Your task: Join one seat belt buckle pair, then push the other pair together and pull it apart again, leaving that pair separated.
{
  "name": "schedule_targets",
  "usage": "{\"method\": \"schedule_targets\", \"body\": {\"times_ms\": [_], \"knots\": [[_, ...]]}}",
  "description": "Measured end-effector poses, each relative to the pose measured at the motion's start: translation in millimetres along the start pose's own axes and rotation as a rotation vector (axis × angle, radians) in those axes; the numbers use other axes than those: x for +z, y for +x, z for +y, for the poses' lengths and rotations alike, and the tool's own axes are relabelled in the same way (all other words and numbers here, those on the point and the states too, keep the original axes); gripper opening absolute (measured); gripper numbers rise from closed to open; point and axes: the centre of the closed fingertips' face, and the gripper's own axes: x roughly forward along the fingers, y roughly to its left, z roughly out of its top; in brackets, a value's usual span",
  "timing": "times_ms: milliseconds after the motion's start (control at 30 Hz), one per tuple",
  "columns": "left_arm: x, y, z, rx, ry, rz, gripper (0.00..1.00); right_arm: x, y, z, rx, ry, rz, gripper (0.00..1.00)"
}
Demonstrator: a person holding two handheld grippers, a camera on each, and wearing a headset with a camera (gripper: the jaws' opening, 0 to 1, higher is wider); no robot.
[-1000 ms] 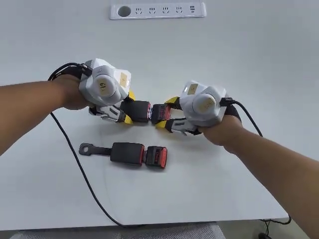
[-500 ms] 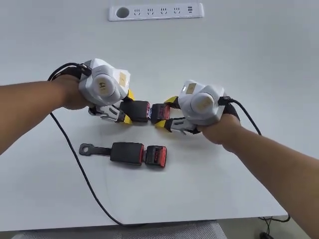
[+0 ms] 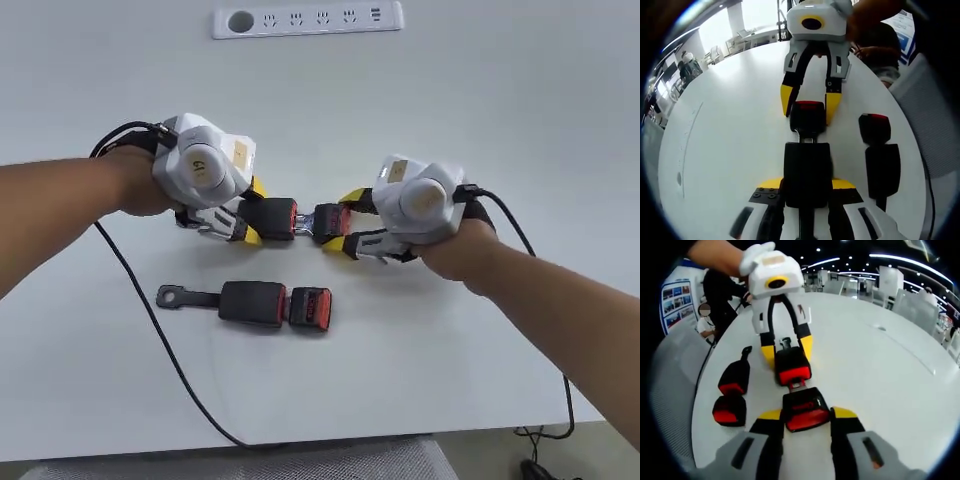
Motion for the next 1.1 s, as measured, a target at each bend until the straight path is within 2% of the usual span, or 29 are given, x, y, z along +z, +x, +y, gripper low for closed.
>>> {"method": "schedule_targets", "body": {"times_ms": [33, 467, 833, 1100], "knots": [[-0.1, 0.0, 0.0, 0.0, 0.0, -0.001, 0.34, -0.7, -0.4, 0.4, 0.003, -0.018, 0.002, 0.36], [-0.7, -0.1, 0.8, 0.001, -0.003, -0.01, 0.35, -14.1, -15.5, -8.8, 0.004, -0.017, 0.002, 0.36], [-0.1, 0.1, 1.2, 0.001, -0.002, -0.001, 0.35, -30.8, -48.5, -16.2, -0.005, 0.003, 0.018, 0.36], [-0.3, 0.1, 0.8, -0.001, -0.001, 0.003, 0.35, -39.8, -65.3, -24.6, 0.002, 0.0, 0.032, 0.36]]}}
